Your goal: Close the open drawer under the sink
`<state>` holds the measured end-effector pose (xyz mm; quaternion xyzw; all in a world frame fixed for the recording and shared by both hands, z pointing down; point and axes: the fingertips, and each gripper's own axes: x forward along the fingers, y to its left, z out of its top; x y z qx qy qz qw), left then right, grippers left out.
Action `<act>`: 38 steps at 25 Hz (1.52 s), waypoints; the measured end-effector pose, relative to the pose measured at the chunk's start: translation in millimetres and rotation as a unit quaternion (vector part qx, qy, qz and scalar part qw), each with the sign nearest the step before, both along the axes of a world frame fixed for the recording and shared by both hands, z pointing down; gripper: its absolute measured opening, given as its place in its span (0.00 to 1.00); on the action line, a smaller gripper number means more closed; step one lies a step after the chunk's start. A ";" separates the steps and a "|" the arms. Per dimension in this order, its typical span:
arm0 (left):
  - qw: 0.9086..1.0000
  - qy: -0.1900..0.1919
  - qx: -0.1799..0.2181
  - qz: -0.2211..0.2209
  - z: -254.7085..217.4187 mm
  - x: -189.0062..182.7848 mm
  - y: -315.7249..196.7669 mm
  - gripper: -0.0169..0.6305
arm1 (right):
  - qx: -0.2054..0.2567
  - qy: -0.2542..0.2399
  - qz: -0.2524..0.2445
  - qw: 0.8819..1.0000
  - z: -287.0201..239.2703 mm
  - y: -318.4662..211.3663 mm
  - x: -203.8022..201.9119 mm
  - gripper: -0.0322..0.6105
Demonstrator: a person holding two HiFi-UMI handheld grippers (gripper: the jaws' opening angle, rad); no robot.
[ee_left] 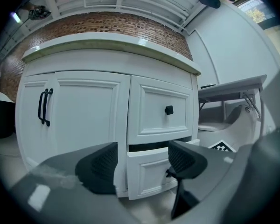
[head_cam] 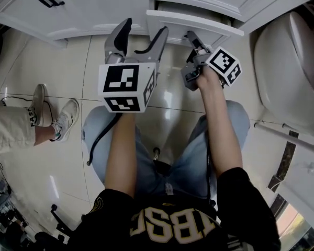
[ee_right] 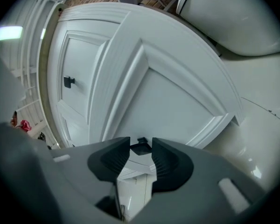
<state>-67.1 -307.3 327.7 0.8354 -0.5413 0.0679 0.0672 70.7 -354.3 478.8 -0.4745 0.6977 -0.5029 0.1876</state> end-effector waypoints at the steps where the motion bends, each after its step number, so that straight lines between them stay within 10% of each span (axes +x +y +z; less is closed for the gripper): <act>1: 1.000 0.001 -0.002 0.001 1.8 1.2 -2.1 0.56 | 0.006 -0.001 0.006 1.000 -0.2 -6.1 1.9 0.28; 24: 1.000 -0.003 -0.016 0.025 9.7 1.5 -3.5 0.56 | 0.041 0.006 0.010 0.999 2.0 -39.1 -6.4 0.29; 31: 0.999 0.006 -0.003 0.036 -4.4 0.8 8.4 0.56 | 0.087 0.123 -0.037 0.988 -44.2 0.2 -8.0 0.26; 38: 0.999 0.008 0.012 0.052 -22.7 11.5 37.9 0.56 | 0.173 0.300 -0.059 0.936 -103.2 51.3 -1.6 0.26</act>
